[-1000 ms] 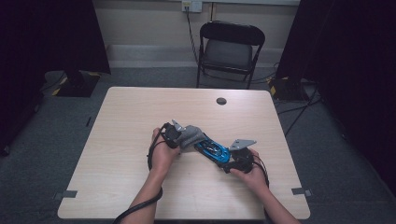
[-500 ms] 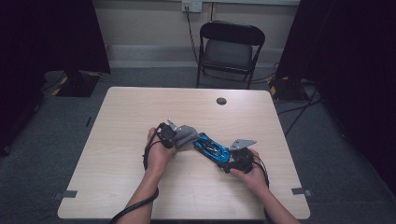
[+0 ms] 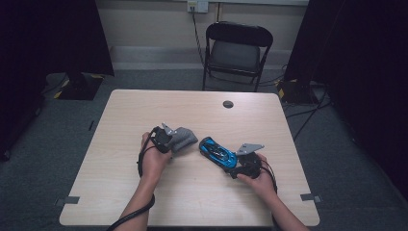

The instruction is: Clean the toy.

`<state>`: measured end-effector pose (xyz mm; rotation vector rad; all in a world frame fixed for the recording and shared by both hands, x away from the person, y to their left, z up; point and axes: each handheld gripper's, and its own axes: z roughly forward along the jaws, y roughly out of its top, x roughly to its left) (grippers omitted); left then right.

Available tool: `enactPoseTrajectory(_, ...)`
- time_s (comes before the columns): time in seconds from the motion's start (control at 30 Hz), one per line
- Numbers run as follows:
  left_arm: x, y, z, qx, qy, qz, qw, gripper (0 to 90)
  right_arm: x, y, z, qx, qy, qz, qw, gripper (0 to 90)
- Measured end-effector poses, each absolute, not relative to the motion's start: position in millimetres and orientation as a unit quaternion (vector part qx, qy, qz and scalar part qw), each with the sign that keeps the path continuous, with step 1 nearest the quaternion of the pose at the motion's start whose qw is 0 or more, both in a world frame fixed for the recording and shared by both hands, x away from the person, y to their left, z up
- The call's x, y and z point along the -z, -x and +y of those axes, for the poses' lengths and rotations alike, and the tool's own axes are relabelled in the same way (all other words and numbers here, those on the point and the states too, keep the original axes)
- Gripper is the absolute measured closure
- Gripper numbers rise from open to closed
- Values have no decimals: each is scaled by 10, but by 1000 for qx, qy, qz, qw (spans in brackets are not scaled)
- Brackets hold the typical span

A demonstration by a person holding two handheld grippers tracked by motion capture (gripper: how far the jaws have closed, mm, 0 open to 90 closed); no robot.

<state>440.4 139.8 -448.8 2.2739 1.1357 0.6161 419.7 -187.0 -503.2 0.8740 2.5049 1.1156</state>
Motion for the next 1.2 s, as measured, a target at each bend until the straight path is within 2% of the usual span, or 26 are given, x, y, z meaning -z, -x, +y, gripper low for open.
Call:
enactPoseTrajectory(0.27,4311,-4291,1291,-230,-837,398,298,754,5032,-4197,-1870,-384,-301,863,132,232)
enactPoseTrajectory(0.57,4171,-4117,837,-219,-860,326,324,754,5032,-4197,-1870,-384,-301,863,131,232)
enactPoseTrajectory(0.87,4315,-4013,309,-201,-889,266,314,754,5031,-4197,-1870,-384,-301,863,131,232)
enactPoseTrajectory(1.2,4500,-3992,98,-173,-901,251,309,740,5031,-4197,-1870,-384,-301,863,131,232)
